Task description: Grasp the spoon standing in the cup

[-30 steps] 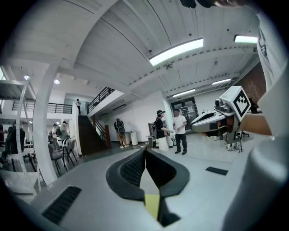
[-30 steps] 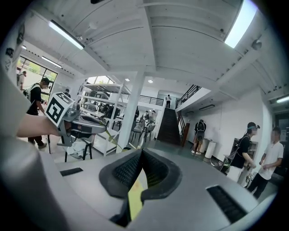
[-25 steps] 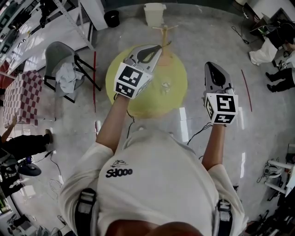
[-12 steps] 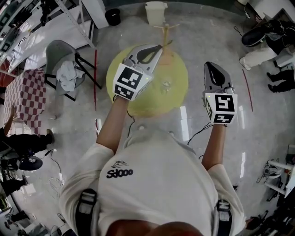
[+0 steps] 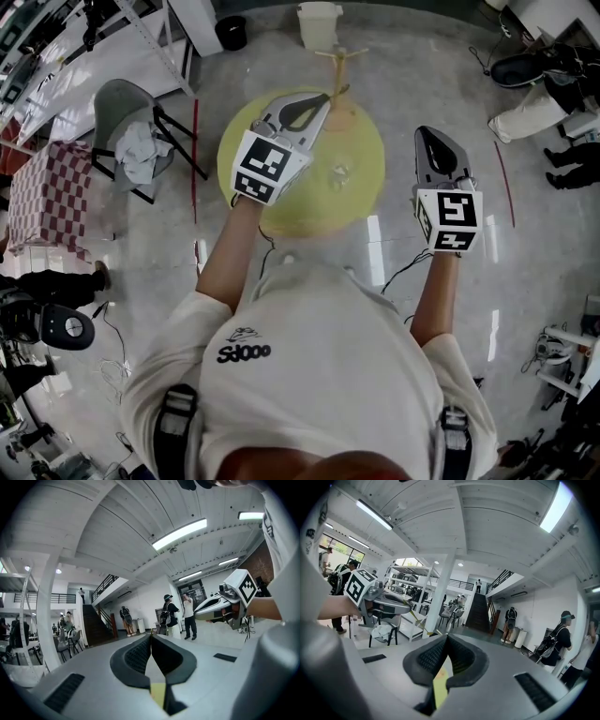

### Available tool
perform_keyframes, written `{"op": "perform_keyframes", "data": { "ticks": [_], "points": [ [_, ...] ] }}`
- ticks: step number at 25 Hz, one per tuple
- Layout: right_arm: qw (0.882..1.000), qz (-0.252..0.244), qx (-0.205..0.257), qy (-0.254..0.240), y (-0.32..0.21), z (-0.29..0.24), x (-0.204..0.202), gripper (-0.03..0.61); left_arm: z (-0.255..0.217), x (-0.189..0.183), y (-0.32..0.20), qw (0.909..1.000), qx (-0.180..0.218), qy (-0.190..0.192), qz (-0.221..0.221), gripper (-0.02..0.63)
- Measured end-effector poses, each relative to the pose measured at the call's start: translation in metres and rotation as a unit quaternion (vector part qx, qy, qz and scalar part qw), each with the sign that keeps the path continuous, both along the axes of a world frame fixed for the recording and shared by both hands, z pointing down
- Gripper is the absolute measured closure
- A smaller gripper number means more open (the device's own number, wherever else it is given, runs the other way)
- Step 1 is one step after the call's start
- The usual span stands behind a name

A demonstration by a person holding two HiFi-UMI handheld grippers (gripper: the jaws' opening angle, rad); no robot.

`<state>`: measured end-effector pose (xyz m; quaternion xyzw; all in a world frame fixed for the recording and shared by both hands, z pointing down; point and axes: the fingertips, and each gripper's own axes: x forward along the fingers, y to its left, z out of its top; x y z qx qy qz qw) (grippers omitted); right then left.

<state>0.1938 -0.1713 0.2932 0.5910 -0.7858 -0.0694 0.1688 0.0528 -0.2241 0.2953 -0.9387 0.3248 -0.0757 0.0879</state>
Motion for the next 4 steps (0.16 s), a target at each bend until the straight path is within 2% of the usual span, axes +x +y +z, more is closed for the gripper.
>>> {"op": "perform_keyframes", "data": {
  "ticks": [4],
  "points": [
    [1.0,-0.001,0.001,-0.005,-0.0001,0.0025,-0.0025,0.558,0.0034,-0.0024,0.0,1.0,0.0,0.001,0.003,0.581]
  ]
}}
